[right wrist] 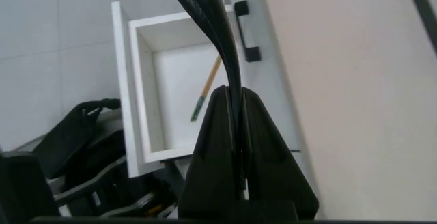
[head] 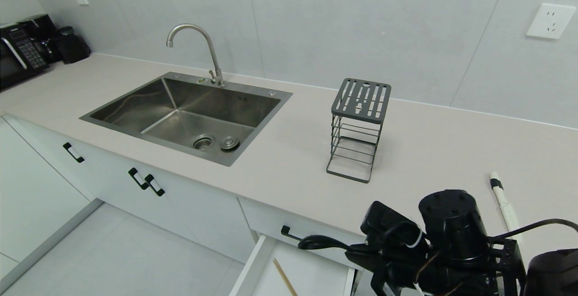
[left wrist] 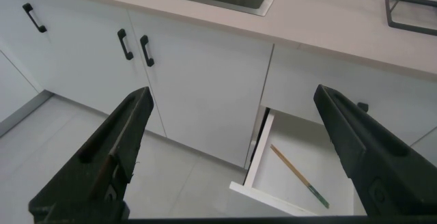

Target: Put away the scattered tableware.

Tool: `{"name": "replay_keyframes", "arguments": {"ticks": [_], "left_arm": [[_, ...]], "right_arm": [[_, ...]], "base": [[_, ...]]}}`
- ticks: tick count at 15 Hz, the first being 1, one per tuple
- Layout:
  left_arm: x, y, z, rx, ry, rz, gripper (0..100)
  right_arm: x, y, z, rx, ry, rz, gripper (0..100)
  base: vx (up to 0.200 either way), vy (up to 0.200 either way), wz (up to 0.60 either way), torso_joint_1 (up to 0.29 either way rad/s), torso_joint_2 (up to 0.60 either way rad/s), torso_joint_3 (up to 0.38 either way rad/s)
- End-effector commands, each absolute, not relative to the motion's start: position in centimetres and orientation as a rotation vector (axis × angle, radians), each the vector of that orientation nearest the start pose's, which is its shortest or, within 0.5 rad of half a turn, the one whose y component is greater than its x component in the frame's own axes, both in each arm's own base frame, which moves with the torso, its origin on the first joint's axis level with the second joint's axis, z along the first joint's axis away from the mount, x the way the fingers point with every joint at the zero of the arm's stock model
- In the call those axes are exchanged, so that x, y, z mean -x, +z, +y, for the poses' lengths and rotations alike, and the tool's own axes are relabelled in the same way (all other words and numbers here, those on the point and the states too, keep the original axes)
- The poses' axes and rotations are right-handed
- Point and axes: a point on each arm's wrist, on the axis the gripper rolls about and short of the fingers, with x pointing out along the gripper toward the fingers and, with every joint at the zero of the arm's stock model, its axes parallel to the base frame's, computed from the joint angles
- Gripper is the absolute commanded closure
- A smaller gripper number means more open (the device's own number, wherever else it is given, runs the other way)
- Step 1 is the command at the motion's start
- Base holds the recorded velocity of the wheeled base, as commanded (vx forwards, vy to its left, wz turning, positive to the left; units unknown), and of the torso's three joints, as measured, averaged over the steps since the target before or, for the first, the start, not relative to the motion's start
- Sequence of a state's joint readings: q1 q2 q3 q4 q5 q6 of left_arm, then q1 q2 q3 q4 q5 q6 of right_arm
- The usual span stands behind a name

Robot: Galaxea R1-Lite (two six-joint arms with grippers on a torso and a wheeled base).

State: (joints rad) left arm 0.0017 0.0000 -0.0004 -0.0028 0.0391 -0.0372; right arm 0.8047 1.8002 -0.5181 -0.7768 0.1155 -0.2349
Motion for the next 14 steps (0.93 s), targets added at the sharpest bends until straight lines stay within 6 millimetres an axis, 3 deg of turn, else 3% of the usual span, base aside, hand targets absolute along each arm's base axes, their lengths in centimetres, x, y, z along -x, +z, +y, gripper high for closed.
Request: {"name": "replay_keyframes", "arguments": {"ticks": [1,4,8,14], "left_arm": [[2.3,7.6,0.1,0.037,0.041,-0.004,0],[2.3,7.6,0.1,0.038,0.041,-0.004,0],[2.3,7.6,0.1,0.037,0.041,-0.004,0],[2.3,7.6,0.1,0.037,0.041,-0.004,0]], "right_arm": [[-18.3,9.4,23.1,0.371,1.033,0.389,100],[-17.3,9.1,25.9,0.353,1.117,0.386,100],[-16.2,10.4,28.8,0.365,1.196,0.293,100],[-16.2,11.1,29.6,0.356,1.198,0.257,100]], "base": [[0.0,0.0,0.0,0.0,0.0,0.0],[0.0,0.0,0.0,0.0,0.0,0.0],[0.0,0.0,0.0,0.0,0.0,0.0],[0.0,0.0,0.0,0.0,0.0,0.0]]}}
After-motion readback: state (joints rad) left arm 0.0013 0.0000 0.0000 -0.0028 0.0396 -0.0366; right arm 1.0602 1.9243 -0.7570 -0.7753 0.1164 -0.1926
